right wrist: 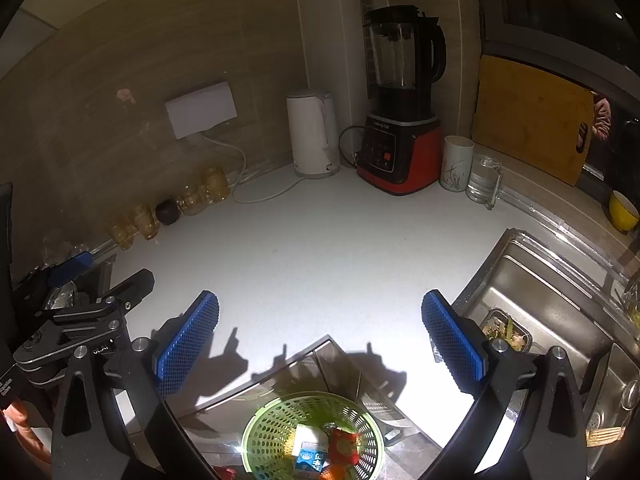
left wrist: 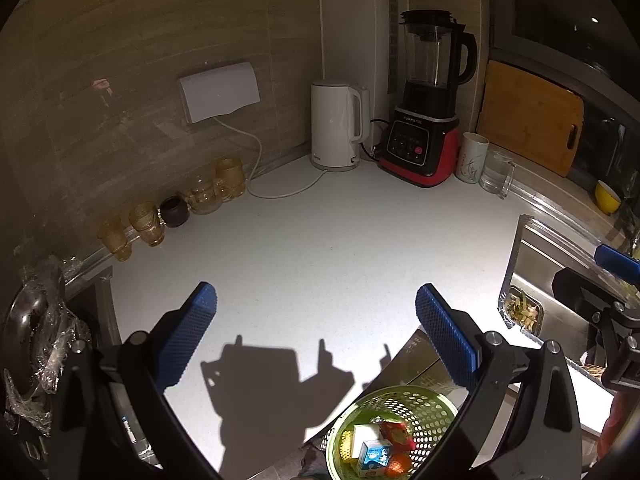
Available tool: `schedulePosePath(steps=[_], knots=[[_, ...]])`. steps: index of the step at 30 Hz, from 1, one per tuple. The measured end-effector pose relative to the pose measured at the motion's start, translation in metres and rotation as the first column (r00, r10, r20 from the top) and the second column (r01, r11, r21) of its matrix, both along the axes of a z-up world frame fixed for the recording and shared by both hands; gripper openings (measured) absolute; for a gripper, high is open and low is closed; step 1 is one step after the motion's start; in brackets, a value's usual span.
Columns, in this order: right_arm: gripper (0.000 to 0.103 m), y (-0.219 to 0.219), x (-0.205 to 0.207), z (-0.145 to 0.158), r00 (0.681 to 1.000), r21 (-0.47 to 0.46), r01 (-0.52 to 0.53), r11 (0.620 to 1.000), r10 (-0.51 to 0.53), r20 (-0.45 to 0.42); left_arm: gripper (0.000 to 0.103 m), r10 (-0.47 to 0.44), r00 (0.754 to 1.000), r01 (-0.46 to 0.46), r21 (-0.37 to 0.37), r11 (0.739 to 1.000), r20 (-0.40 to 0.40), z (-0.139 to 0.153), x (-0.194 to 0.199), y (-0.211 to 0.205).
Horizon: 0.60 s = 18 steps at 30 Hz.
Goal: Collect trash
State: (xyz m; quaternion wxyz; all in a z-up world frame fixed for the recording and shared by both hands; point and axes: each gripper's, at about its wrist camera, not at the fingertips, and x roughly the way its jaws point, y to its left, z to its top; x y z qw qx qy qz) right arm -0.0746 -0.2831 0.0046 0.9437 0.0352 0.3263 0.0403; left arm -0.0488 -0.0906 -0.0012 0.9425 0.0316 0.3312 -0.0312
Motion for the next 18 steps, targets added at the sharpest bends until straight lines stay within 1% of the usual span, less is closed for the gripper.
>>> schedulePosePath(steps=[18], knots=[[0.101, -0.0027, 0.0031, -0.0019, 1.0, 0.008, 0.007, 1.0, -0.007, -0.008, 0.095, -0.009, 1.0, 0.009, 0.002, 1.0, 0.004, 0.0005, 0.0015, -0.0029]])
